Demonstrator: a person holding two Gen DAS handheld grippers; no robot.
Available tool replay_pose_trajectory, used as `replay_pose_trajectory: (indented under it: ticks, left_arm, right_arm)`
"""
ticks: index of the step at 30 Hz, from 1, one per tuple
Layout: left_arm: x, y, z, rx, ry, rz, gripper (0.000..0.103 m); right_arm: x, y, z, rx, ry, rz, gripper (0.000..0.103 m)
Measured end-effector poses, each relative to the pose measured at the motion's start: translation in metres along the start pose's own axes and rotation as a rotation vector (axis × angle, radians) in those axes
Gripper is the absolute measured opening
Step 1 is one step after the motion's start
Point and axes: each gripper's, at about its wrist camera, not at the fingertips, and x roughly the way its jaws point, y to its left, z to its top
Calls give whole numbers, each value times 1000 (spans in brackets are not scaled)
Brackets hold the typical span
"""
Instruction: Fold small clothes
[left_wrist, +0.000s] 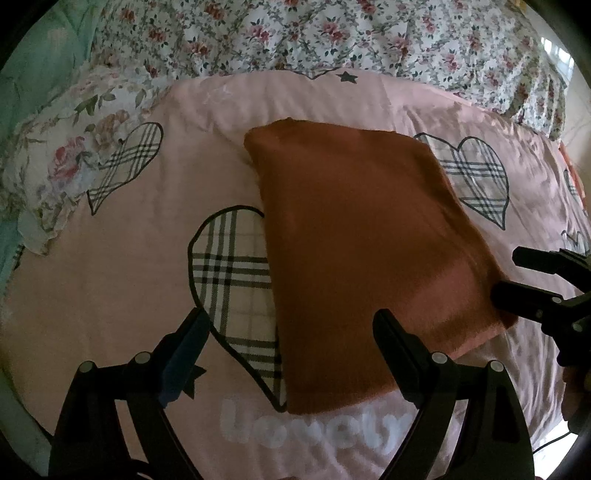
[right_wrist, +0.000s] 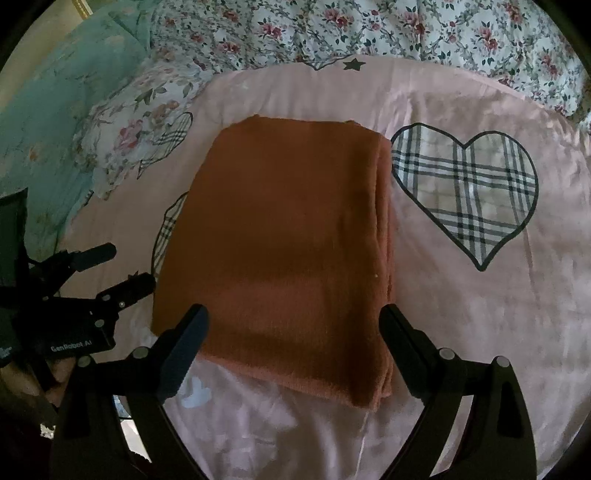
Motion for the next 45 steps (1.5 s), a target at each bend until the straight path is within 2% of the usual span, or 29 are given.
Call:
replay_pose_trajectory:
  ticks: [16, 45]
  left_arm:
    - [10, -4, 15, -17, -4, -16, 91]
    - [9, -9, 23, -13, -15, -13, 93]
  right_arm:
    - [11, 0, 19, -16, 8, 0, 94]
    - [15, -13, 27, 9, 5, 2, 94]
